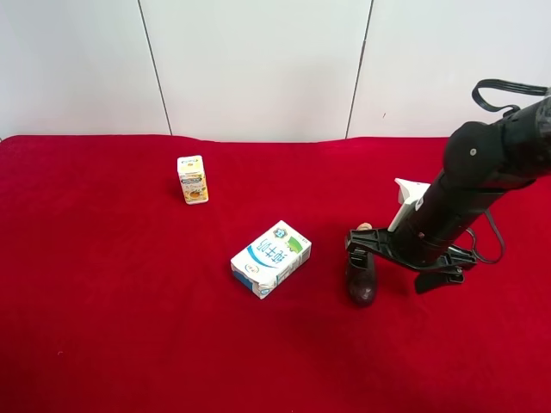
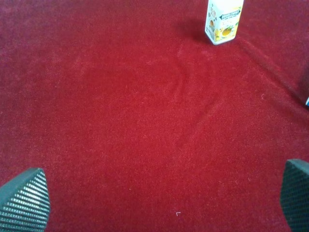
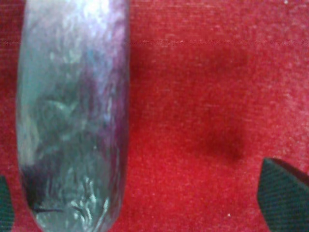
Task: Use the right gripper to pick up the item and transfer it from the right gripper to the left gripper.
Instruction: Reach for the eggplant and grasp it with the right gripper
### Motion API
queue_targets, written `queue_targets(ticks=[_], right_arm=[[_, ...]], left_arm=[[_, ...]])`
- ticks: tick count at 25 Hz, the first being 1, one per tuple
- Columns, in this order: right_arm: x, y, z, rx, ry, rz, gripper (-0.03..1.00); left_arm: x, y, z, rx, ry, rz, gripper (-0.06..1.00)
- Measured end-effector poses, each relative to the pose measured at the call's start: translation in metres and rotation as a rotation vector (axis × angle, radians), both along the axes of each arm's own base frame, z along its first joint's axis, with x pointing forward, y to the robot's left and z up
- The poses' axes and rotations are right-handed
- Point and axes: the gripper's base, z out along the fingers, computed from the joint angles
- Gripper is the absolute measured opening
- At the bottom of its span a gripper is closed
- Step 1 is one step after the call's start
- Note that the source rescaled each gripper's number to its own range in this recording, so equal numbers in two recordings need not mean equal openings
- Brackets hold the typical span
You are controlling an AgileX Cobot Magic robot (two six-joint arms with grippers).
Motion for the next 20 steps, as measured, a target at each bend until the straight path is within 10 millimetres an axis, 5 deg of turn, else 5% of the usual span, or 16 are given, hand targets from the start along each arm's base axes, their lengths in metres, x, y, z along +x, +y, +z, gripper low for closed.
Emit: queue_targets(ticks=[20], right_arm=[[0.0,-0.001,-0.013,-0.024,0.047,-0.004,1.0]], left_arm=[[0.0,0.0,0.0,0.0,0.0,0.0,0.92]])
